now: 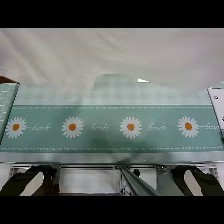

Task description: Fold the shirts.

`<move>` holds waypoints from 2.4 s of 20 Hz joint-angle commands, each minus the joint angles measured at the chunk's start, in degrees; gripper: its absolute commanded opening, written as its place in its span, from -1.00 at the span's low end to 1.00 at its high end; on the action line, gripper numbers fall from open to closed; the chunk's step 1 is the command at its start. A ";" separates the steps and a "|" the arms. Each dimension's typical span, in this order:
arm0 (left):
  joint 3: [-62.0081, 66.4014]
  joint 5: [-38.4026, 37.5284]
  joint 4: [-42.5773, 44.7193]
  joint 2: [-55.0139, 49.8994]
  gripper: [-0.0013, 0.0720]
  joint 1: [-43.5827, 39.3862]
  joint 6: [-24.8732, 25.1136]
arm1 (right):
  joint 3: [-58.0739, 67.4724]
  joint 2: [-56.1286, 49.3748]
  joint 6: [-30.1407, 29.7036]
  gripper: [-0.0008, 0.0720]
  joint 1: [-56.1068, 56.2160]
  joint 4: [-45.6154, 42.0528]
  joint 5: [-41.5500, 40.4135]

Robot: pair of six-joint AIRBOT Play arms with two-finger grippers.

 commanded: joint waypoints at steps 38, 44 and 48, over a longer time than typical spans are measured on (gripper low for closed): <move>-38.07 13.55 4.35 -34.75 0.95 -4.46 -5.88 | -21.55 -56.72 -3.21 0.72 -1.42 21.55 -8.85; -48.83 -9.68 3.91 -31.54 0.95 15.76 -4.22 | -36.15 -43.87 -2.49 0.72 -14.97 -7.80 7.78; -72.98 -1.79 -4.07 -20.17 0.95 23.96 3.67 | -63.54 -26.23 -7.15 0.72 -18.43 4.44 -6.19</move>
